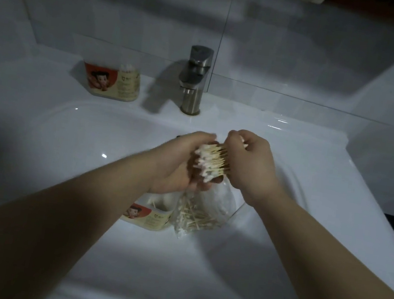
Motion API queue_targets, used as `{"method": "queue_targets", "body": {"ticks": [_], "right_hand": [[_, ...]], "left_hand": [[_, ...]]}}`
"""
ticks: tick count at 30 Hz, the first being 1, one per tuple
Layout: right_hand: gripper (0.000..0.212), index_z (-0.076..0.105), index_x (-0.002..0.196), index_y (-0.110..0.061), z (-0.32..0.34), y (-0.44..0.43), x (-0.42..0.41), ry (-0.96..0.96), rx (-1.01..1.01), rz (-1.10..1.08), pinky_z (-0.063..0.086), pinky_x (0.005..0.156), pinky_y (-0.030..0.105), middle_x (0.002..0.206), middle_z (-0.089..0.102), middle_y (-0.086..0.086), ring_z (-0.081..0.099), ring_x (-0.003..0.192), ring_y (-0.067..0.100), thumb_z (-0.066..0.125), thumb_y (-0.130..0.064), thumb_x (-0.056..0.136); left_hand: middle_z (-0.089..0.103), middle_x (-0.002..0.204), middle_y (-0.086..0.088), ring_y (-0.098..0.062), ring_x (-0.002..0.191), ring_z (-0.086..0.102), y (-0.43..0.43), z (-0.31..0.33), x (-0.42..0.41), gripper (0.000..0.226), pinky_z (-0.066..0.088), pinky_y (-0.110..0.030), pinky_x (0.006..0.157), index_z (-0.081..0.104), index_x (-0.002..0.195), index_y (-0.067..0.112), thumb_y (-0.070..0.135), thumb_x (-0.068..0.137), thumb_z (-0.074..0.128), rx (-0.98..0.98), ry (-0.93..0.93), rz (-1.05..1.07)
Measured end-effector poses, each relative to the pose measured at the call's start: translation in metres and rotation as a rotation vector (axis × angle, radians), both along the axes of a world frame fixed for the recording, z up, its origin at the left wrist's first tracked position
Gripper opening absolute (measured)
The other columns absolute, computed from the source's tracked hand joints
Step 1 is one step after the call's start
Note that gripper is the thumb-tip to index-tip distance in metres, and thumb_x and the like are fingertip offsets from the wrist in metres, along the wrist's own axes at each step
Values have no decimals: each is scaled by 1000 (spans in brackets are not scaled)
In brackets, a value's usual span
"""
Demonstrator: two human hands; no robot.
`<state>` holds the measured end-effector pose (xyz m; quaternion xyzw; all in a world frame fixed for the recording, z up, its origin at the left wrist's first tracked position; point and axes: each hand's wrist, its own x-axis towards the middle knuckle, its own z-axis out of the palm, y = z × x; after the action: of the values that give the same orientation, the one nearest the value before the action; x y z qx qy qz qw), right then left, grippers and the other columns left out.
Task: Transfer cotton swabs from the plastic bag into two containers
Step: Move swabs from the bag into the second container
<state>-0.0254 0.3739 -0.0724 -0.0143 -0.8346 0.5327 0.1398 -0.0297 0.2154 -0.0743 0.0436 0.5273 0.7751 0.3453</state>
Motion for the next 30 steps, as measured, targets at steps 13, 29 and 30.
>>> {"method": "queue_targets", "body": {"ticks": [13,29,30], "right_hand": [[29,62,83,-27,4,-56,22,18,20,-69,39,45,11,74,67,-18,62,62,0,40,-37,99],[26,62,89,-11,-53,-77,23,180,501,81,44,61,37,68,64,6,60,65,28,59,-34,99],[25,61,89,-11,-54,-78,23,192,501,84,44,60,36,69,64,6,60,66,28,59,-34,98]], "left_hand": [[80,98,-9,-24,83,78,3,14,11,55,58,-30,63,79,104,22,50,109,31,-50,18,634],[52,151,-2,-25,137,49,-70,-2,-15,50,39,-32,109,53,146,25,20,97,55,-1133,382,362],[52,151,-2,-26,136,50,-71,-3,-15,52,41,-33,110,51,146,26,21,95,56,-1148,368,331]]}}
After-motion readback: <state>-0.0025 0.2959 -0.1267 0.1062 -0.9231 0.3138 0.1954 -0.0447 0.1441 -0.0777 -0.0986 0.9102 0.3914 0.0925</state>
